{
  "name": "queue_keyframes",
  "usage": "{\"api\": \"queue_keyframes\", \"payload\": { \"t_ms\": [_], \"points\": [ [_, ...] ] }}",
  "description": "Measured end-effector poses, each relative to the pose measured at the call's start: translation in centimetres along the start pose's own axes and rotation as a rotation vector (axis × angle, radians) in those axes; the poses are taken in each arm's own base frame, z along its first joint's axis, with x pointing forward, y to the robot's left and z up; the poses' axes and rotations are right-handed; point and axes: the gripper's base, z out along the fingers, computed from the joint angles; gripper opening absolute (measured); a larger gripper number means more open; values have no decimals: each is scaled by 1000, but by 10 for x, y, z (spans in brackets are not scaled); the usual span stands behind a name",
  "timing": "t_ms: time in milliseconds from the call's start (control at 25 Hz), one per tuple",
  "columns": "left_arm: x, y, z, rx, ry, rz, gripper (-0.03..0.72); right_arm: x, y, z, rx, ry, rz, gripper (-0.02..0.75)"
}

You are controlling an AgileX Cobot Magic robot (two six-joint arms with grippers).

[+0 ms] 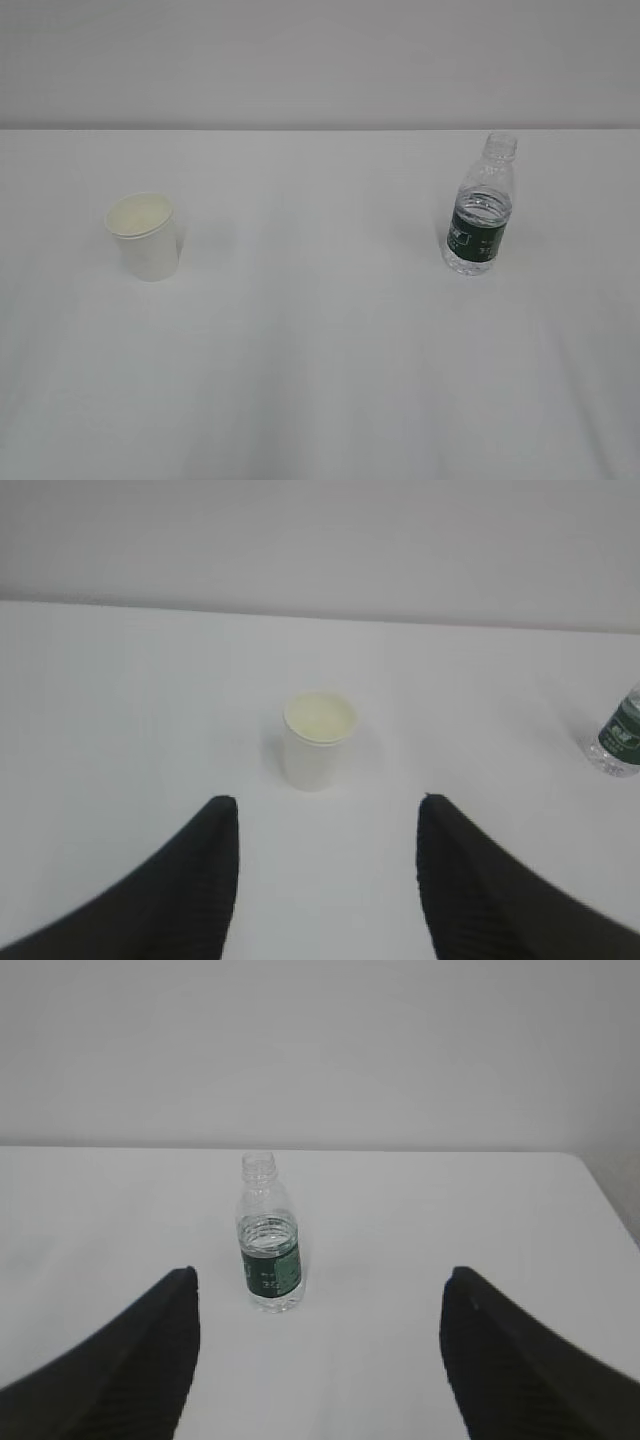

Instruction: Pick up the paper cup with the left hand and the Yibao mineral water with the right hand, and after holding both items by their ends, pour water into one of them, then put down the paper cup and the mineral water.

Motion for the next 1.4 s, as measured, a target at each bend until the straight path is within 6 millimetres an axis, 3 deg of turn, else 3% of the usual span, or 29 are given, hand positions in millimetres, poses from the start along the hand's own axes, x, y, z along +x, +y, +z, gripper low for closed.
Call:
{"api": "queue_keyframes", "payload": {
  "t_ms": [320, 600, 1240, 1400],
  "points": [
    [-7, 1, 37, 12, 56, 103, 461, 9, 7, 34, -98, 35, -114, 571],
    [36, 12, 58, -10, 119, 78, 492, 28, 15, 46, -192, 56, -148, 571],
    [34, 14, 61, -24, 40, 74, 499, 36, 15, 50, -196, 35, -178, 571],
    [33, 14, 61, -21, 40, 67, 499, 33, 18, 50, -215, 6, -86, 571]
  ]
}}
